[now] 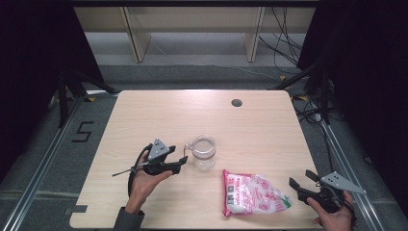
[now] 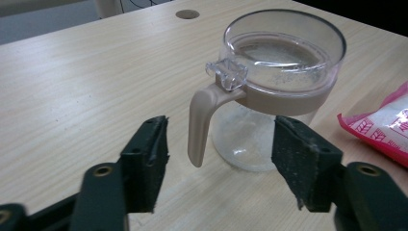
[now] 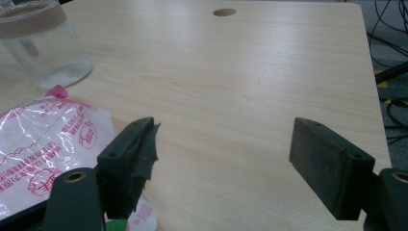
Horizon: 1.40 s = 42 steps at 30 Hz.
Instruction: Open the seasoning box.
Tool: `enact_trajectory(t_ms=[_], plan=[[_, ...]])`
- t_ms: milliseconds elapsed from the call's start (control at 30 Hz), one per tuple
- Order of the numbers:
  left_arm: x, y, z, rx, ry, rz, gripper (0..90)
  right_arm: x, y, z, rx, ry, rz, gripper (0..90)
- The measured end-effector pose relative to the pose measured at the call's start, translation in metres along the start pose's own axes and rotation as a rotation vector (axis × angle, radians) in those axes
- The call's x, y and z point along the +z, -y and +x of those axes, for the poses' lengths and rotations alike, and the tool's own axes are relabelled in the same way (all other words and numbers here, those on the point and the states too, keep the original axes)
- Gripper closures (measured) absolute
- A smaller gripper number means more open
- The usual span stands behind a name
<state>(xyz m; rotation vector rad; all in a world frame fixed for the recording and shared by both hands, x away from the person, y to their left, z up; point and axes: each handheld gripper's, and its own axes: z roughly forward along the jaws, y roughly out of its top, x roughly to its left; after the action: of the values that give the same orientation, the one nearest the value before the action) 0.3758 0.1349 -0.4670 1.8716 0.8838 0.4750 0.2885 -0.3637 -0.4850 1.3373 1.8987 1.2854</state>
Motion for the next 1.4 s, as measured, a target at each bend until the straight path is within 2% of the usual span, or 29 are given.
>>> enact_trajectory(t_ms=[33, 67, 100, 133, 167, 200, 233, 367, 533, 600, 633, 667, 700, 733, 767, 800, 833, 1000, 1033, 1100, 1133, 1167, 1200, 1267, 1300, 1400], plan=[[-0.002, -0.001, 0.0, 0.011, 0.0, -0.016, 46.8, 0.0, 0.0, 0.0, 0.004, 0.003, -0.001, 25.5], [-0.003, -0.001, -0.001, 0.012, 0.001, -0.025, 51.1, -0.001, 0.0, 0.001, 0.027, 0.004, 0.007, 25.4], [-0.003, -0.002, -0.001, 0.005, 0.011, -0.037, 55.9, -0.001, 0.0, 0.002, 0.029, 0.004, 0.01, 25.3], [-0.003, -0.002, -0.001, 0.005, 0.011, -0.037, 62.7, 0.0, 0.0, 0.0, 0.001, 0.007, 0.001, 25.1], [-0.005, -0.003, -0.001, 0.01, 0.002, -0.049, 67.0, 0.0, 0.0, 0.002, 0.025, 0.007, 0.009, 25.0], [-0.005, -0.004, -0.001, 0.027, -0.012, -0.052, 72.3, 0.0, 0.0, 0.003, 0.021, 0.007, 0.012, 25.0], [-0.006, -0.005, -0.002, 0.03, -0.016, -0.059, 75.5, 0.002, -0.001, 0.001, -0.007, 0.006, 0.005, 25.0], [-0.004, -0.008, -0.002, 0.025, -0.023, -0.089, 85.4, 0.003, -0.001, 0.001, -0.005, 0.01, 0.003, 25.0], [0.003, -0.017, -0.002, 0.023, -0.016, -0.105, 88.9, 0.002, 0.0, 0.002, -0.001, 0.014, 0.002, 24.9], [0.007, -0.022, -0.003, 0.043, -0.018, -0.093, 89.2, 0.003, 0.0, 0.001, -0.011, 0.01, 0.003, 24.9], [0.007, -0.024, -0.002, 0.06, -0.025, -0.085, 89.2, 0.003, 0.0, 0.002, 0.002, 0.001, 0.007, 24.9], [0.009, -0.025, -0.001, 0.061, -0.014, -0.091, 89.2, 0.003, 0.0, 0.001, -0.01, 0.007, 0.006, 24.9], [0.01, -0.026, 0.0, 0.048, -0.017, -0.09, 89.2, 0.003, -0.001, 0.0, -0.011, 0.007, 0.005, 24.9], [0.01, -0.026, 0.0, 0.048, -0.017, -0.09, 89.3, 0.003, 0.0, 0.002, 0.005, 0.005, 0.006, 24.9], [0.011, -0.027, 0.004, 0.053, -0.026, -0.088, 89.3, 0.003, -0.001, 0.001, -0.002, -0.004, 0.0, 24.9], [0.013, -0.027, 0.006, 0.034, -0.022, -0.092, 89.3, 0.003, -0.001, 0.001, -0.003, -0.004, -0.001, 24.9], [0.014, -0.027, 0.006, 0.031, -0.022, -0.097, 89.3, 0.002, -0.001, 0.004, 0.04, -0.006, 0.011, 24.8], [0.017, -0.029, 0.007, 0.029, -0.012, -0.102, 89.3, 0.002, -0.001, 0.004, 0.039, 0.0, 0.018, 24.8], [0.019, -0.031, 0.006, 0.037, -0.001, -0.111, 89.3, 0.003, -0.001, 0.003, 0.02, 0.001, 0.01, 24.8], [0.02, -0.032, 0.004, 0.082, -0.035, -0.093, 89.3, 0.003, -0.001, 0.003, 0.02, -0.007, 0.009, 24.8], [0.02, -0.031, 0.005, 0.068, -0.026, -0.09, 89.2, 0.002, -0.002, 0.004, 0.047, -0.011, 0.01, 24.8], [0.02, -0.031, 0.005, 0.068, -0.026, -0.09, 89.3, 0.002, -0.002, 0.004, 0.047, -0.011, 0.01, 24.8], [0.021, -0.03, 0.006, 0.057, -0.008, -0.088, 89.2, 0.004, -0.002, 0.001, 0.02, -0.02, -0.012, 24.7], [0.022, -0.029, 0.005, 0.046, -0.009, -0.091, 89.2, 0.003, -0.003, 0.001, 0.023, -0.016, -0.013, 24.5], [0.022, -0.029, 0.005, 0.055, -0.006, -0.089, 89.2, 0.004, -0.003, -0.001, -0.007, -0.002, -0.024, 24.4], [0.022, -0.029, 0.005, 0.049, -0.006, -0.092, 89.3, 0.003, -0.005, 0.001, 0.005, -0.014, -0.029, 22.8]])
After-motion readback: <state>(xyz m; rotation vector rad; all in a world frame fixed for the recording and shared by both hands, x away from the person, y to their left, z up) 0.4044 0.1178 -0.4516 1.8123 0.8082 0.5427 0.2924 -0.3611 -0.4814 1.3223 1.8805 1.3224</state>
